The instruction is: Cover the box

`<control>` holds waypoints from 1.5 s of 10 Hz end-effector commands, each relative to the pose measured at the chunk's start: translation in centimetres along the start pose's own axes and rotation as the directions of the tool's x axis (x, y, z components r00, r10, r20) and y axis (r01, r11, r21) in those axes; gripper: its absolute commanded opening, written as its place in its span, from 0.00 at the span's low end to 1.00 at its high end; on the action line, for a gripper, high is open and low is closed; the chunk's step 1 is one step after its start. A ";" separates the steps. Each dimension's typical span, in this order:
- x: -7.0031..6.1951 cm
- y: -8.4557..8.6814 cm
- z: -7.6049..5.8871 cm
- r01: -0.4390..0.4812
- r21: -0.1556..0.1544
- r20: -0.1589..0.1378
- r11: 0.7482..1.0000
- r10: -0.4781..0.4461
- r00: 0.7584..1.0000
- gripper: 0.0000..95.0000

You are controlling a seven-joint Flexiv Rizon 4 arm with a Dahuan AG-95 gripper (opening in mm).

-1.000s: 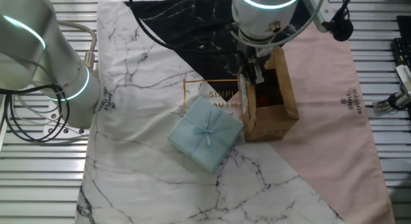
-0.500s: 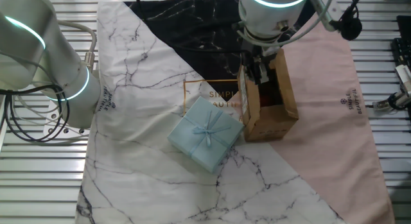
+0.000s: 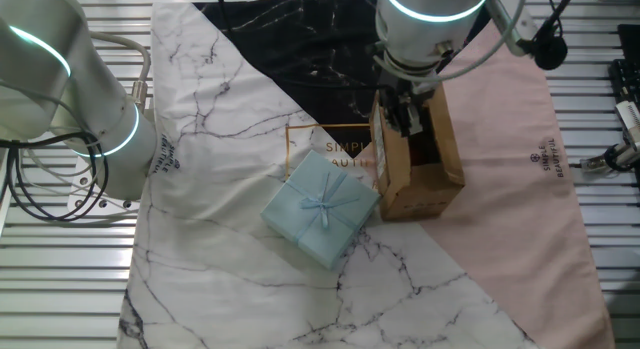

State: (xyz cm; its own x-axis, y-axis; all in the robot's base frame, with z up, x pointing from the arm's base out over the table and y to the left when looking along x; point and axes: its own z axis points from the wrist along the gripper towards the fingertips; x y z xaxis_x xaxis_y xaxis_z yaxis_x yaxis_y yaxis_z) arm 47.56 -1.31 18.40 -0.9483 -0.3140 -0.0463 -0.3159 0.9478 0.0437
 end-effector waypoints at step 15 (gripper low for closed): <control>-2.7 -1.1 1.9 0.005 -0.016 -0.009 1.000 -0.005 1.000 0.00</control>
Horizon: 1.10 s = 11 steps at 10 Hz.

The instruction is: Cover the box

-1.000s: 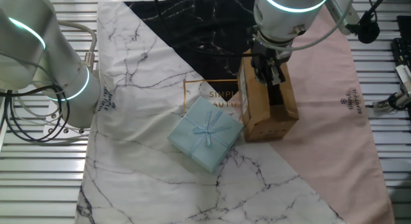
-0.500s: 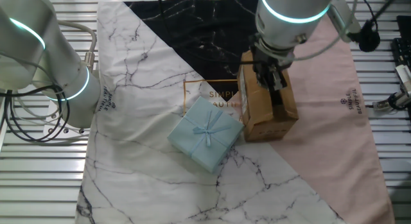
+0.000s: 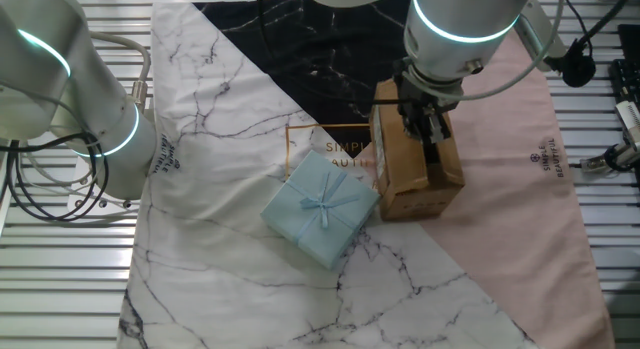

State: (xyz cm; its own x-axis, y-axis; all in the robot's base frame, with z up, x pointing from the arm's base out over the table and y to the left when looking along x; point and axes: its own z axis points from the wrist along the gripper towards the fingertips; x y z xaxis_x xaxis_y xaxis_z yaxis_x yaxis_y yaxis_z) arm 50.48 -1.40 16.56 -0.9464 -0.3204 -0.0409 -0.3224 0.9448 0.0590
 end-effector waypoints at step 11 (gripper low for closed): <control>-0.2 -0.5 2.7 -0.001 -0.002 0.008 1.000 0.001 1.000 0.00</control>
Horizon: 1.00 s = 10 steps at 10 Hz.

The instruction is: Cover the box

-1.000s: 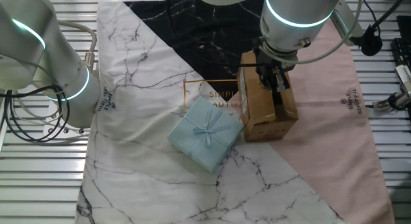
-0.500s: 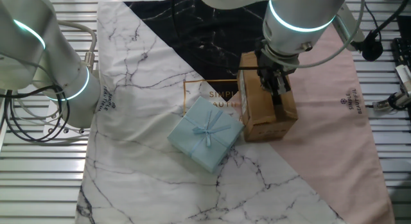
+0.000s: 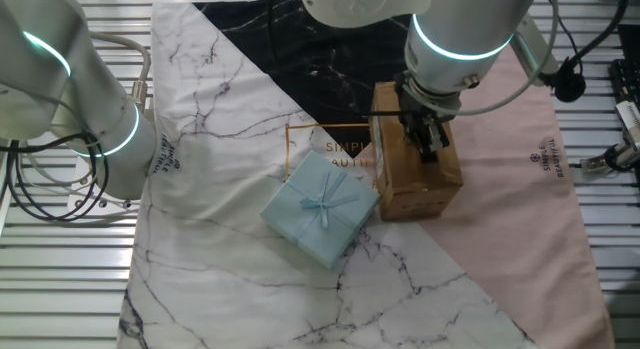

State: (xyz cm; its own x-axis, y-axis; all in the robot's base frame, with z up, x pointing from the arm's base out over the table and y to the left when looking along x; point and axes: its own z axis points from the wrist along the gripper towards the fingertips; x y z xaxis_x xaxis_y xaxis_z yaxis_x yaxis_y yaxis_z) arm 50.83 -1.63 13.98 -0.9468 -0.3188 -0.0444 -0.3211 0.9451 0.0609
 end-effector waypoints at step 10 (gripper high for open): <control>0.1 0.1 1.1 0.002 0.004 0.019 1.000 -0.002 1.000 0.00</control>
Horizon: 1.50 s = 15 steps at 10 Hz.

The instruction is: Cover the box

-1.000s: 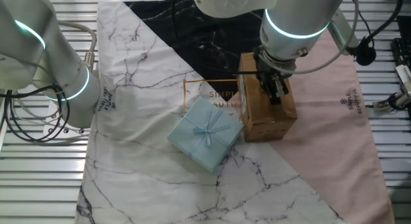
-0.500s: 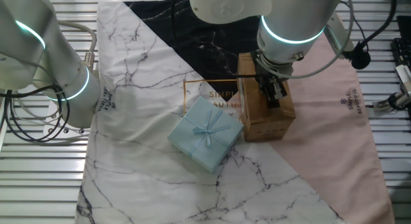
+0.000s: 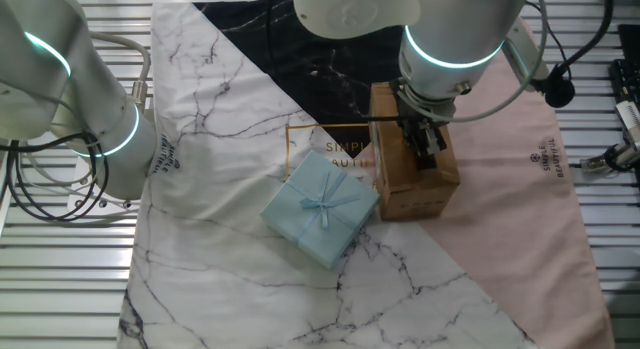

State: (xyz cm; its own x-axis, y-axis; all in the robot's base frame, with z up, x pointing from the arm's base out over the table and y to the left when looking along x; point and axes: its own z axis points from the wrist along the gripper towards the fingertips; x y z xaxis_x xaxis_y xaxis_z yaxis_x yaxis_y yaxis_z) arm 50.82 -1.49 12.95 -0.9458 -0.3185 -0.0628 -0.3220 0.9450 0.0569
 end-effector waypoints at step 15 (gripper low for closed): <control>5.5 4.6 -8.0 -0.066 0.042 -0.013 0.997 0.067 0.998 0.00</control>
State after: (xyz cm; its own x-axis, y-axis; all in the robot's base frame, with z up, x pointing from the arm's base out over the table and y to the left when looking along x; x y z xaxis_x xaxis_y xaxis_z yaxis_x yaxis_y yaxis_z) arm 43.27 0.45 21.03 -0.9671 -0.2496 -0.0500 -0.2505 0.9680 0.0125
